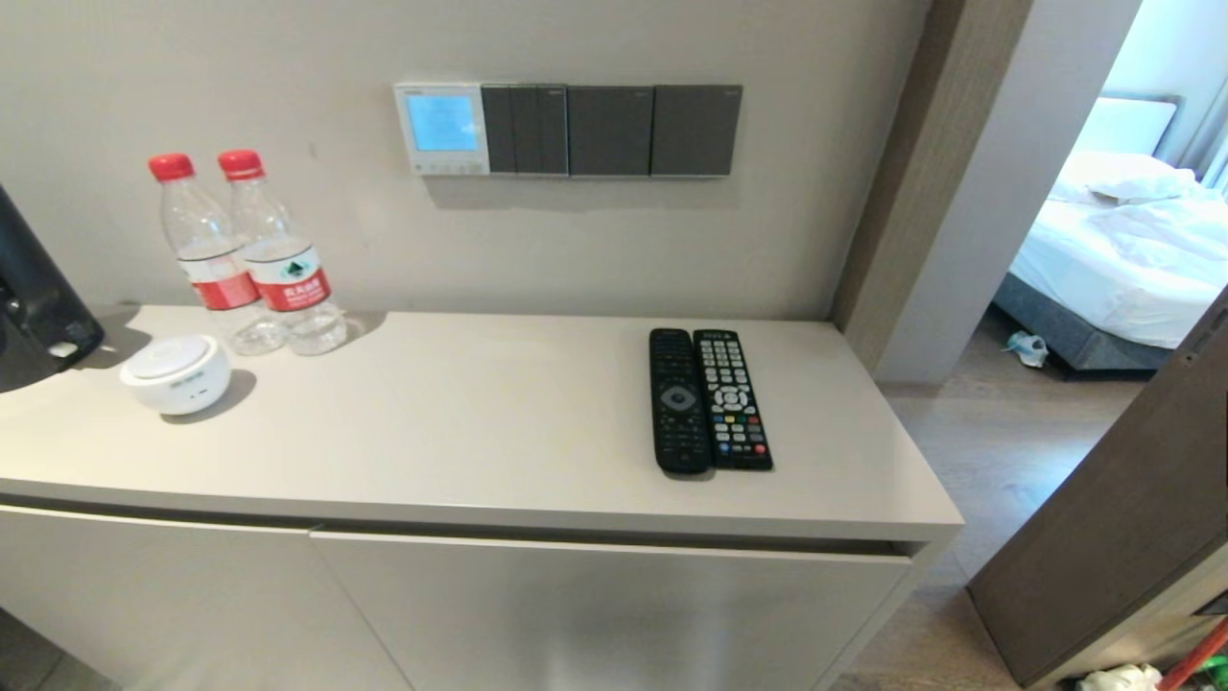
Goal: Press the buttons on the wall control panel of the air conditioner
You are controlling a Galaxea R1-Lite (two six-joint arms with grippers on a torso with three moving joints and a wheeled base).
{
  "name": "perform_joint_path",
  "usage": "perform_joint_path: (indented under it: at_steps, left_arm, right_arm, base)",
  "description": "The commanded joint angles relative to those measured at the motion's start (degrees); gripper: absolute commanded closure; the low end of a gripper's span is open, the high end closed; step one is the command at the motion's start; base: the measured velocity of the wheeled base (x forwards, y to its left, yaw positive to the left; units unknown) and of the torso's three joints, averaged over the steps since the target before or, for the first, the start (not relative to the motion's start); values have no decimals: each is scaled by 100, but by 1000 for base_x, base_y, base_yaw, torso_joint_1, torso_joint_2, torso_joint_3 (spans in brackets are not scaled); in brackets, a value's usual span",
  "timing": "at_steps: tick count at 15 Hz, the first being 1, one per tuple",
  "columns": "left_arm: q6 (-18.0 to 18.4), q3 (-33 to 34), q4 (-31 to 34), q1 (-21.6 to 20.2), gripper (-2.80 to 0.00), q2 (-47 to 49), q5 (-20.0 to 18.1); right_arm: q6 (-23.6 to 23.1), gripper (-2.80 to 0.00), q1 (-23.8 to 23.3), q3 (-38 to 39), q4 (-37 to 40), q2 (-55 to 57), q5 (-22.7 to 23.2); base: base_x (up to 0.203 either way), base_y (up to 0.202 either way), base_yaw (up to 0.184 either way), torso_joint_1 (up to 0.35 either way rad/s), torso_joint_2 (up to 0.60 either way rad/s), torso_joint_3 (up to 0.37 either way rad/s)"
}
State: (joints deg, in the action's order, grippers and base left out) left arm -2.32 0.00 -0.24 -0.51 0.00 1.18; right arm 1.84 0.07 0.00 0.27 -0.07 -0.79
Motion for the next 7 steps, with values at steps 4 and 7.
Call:
perform_joint_path:
  at_steps: [4,7]
  left_arm:
    - [-6,0,-2,-2,0,9,-4]
    - [-6,0,-2,-2,0,0,5]
  right_arm:
    - [0,0,1,0,0,-10,0]
    - [0,0,1,0,0,-10,0]
  base:
    - [0,0,0,0,0,0]
    - [0,0,0,0,0,0]
